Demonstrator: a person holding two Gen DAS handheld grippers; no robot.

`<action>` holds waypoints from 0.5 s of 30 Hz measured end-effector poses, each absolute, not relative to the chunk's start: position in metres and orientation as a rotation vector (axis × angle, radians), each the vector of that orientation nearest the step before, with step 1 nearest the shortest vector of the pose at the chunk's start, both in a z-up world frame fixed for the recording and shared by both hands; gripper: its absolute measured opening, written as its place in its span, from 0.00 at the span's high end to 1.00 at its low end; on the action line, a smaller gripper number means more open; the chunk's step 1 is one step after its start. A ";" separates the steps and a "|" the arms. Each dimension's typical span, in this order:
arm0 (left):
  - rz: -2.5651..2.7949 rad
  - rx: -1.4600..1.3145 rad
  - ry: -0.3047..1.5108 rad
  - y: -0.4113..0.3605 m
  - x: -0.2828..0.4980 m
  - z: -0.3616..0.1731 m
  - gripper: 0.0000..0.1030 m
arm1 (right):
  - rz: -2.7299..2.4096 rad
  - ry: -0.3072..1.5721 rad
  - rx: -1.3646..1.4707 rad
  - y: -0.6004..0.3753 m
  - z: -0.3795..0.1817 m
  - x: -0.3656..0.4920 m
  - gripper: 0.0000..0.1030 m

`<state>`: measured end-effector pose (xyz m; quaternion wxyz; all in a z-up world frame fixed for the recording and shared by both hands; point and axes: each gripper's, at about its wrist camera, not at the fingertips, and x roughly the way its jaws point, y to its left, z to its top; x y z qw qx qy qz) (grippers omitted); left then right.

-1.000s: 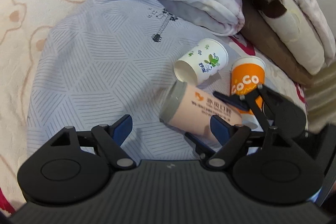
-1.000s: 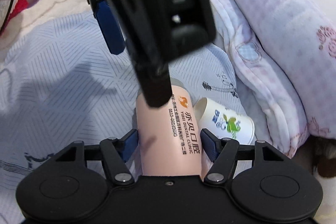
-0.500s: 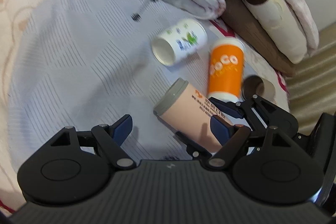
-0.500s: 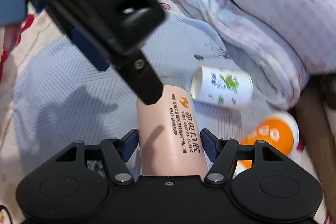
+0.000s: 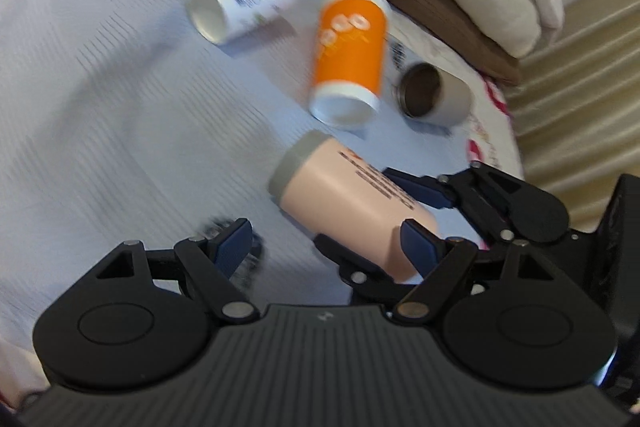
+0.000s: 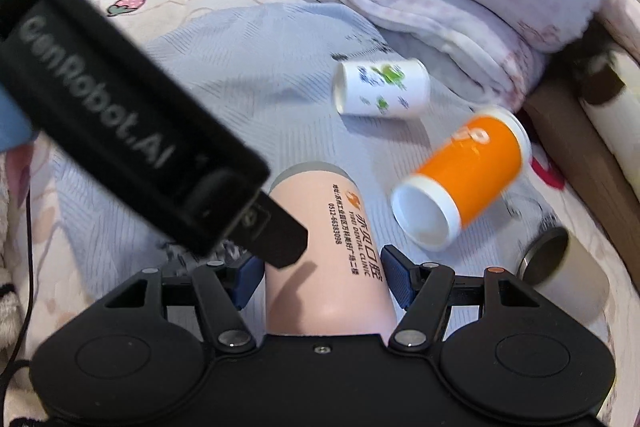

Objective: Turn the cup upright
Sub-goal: 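Rotate the pink cup with the right gripper until its rim points up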

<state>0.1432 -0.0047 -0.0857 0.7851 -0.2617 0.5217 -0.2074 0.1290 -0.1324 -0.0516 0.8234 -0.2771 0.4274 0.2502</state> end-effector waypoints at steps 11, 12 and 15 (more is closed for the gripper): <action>-0.543 -0.670 1.195 -0.045 0.130 -0.108 0.22 | 0.449 0.971 -0.540 -0.171 -0.047 0.111 0.33; -0.548 -0.658 1.185 -0.049 0.130 -0.107 0.22 | 0.449 0.978 -0.525 -0.174 -0.047 0.110 0.33; -0.573 -0.664 1.183 -0.062 0.130 -0.108 0.22 | 0.444 0.992 -0.485 -0.182 -0.048 0.107 0.34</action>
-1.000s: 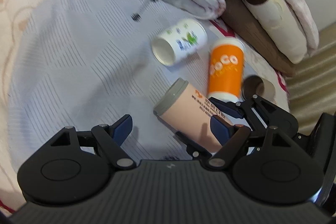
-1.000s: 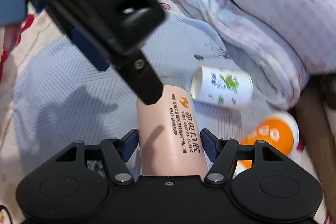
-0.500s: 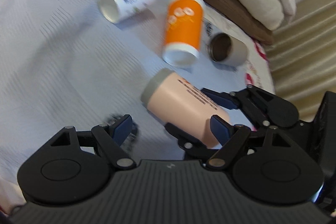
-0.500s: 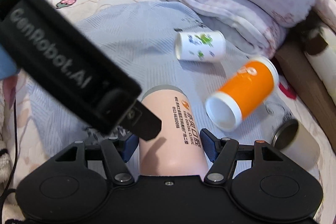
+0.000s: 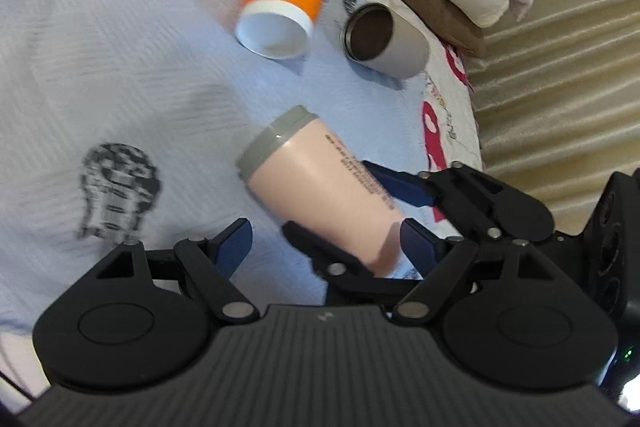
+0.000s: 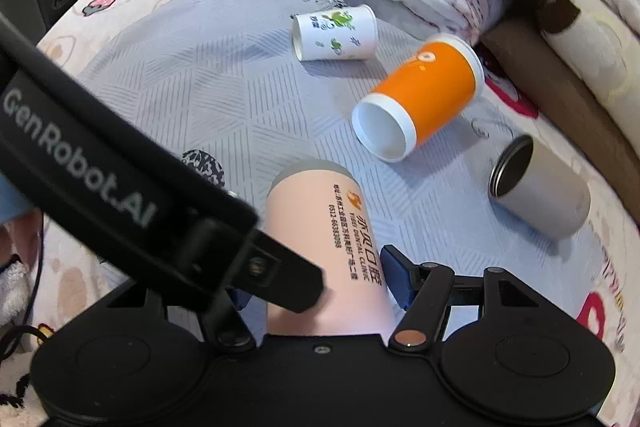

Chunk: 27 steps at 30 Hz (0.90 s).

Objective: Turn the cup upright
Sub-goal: 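Rotate the pink cup with the right gripper until its rim points up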

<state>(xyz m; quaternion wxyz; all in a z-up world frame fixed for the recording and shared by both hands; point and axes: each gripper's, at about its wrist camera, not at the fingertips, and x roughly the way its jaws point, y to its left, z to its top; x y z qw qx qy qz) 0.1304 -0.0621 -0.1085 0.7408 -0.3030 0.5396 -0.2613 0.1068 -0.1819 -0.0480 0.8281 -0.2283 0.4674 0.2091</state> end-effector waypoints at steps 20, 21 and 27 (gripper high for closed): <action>-0.527 -0.688 1.208 -0.066 0.143 -0.132 0.34 | 0.471 1.096 -0.318 -0.196 -0.062 0.121 0.34; -0.536 -0.666 1.192 -0.066 0.142 -0.129 0.37 | 0.473 1.098 -0.320 -0.196 -0.061 0.121 0.34; -0.573 -0.641 1.113 -0.060 0.144 -0.117 0.39 | 0.517 1.027 -0.410 -0.191 -0.055 0.114 0.34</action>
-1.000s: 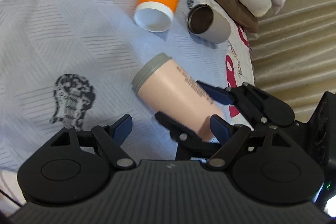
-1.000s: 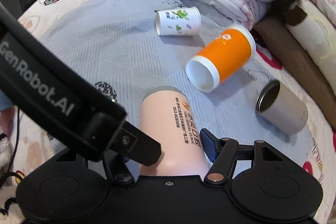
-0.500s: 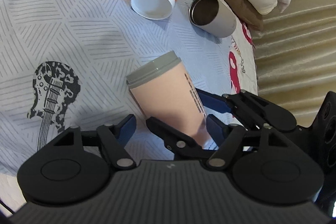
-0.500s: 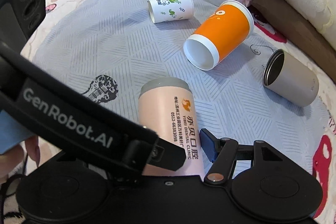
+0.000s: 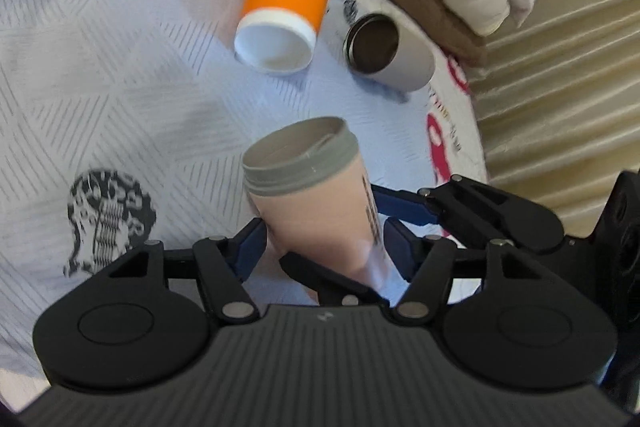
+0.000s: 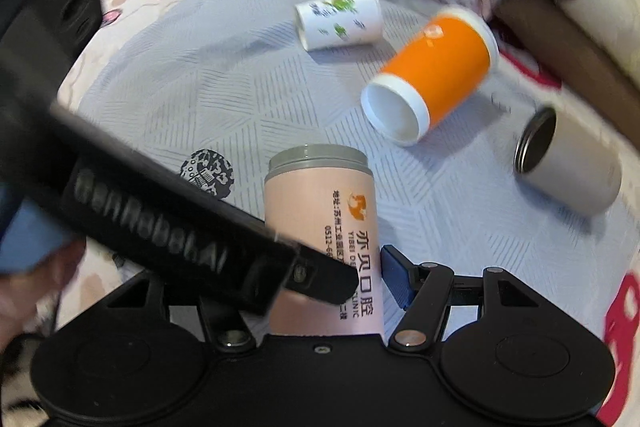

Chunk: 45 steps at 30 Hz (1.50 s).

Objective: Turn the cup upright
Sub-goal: 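Rotate the pink cup with the right gripper until its rim points up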

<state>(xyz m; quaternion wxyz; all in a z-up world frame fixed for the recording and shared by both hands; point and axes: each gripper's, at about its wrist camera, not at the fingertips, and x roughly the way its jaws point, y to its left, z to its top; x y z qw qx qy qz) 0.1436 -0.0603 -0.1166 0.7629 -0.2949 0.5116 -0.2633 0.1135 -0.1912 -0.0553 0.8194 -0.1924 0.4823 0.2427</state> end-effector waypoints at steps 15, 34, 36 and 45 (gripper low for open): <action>-0.511 -0.388 0.783 -0.054 0.132 -0.074 0.43 | 0.523 0.634 -0.532 -0.185 -0.060 0.106 0.34; -0.503 -0.314 0.753 -0.061 0.132 -0.075 0.44 | 0.505 0.561 -0.274 -0.197 -0.077 0.124 0.34; -0.525 -0.336 0.770 -0.060 0.133 -0.075 0.45 | 0.502 0.573 -0.244 -0.201 -0.077 0.126 0.34; -0.522 -0.370 0.830 -0.061 0.135 -0.079 0.44 | 0.447 0.632 -0.222 -0.200 -0.075 0.129 0.31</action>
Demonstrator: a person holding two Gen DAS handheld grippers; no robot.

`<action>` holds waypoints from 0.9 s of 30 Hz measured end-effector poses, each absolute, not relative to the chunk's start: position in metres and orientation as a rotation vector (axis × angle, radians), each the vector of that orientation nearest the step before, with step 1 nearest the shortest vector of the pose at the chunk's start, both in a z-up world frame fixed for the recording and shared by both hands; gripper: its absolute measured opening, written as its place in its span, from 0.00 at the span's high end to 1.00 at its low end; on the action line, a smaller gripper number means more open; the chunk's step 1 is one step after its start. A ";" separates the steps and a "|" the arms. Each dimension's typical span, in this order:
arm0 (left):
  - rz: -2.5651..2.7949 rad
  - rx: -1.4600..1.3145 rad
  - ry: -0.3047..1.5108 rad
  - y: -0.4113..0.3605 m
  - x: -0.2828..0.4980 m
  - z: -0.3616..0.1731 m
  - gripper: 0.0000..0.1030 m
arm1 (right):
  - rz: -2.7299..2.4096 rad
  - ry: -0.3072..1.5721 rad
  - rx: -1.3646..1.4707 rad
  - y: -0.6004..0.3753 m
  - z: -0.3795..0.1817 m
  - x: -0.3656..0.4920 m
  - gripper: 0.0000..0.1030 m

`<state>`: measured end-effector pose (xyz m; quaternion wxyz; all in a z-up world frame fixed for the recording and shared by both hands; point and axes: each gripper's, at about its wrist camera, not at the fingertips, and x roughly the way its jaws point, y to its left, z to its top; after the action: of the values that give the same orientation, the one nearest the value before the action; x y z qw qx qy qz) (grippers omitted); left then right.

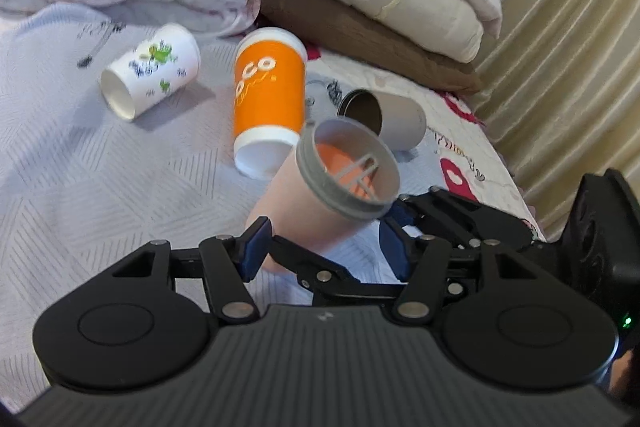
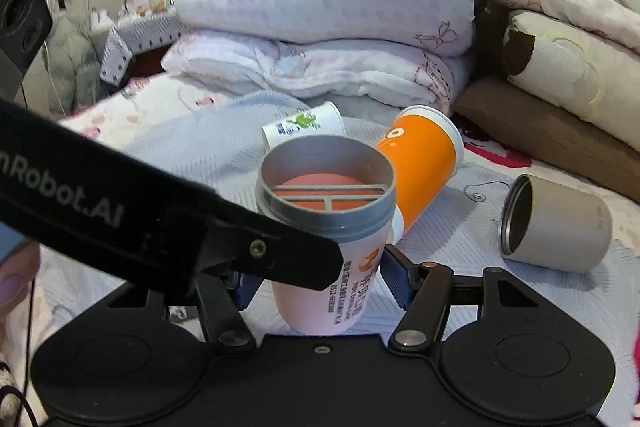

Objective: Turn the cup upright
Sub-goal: 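Rotate the pink cup with the right gripper until its rim points up, then set the pink cup down on its base and open the right gripper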

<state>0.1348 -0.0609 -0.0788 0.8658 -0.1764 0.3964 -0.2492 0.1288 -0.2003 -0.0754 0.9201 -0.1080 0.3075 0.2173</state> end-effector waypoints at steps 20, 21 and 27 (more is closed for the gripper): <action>-0.468 -0.138 0.801 -0.043 0.078 -0.006 0.40 | 0.315 0.804 0.030 -0.215 -0.008 0.048 0.16; -0.464 -0.130 0.791 -0.039 0.072 0.003 0.39 | 0.304 0.789 0.037 -0.214 -0.002 0.040 0.16; -0.455 -0.098 0.724 -0.017 0.038 0.041 0.35 | 0.213 0.727 0.105 -0.216 0.032 0.008 0.16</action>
<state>0.0376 -0.0170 0.0414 0.9088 -0.0475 0.3511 -0.2205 0.0078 -0.2162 0.0317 0.9277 0.0514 0.3547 0.1040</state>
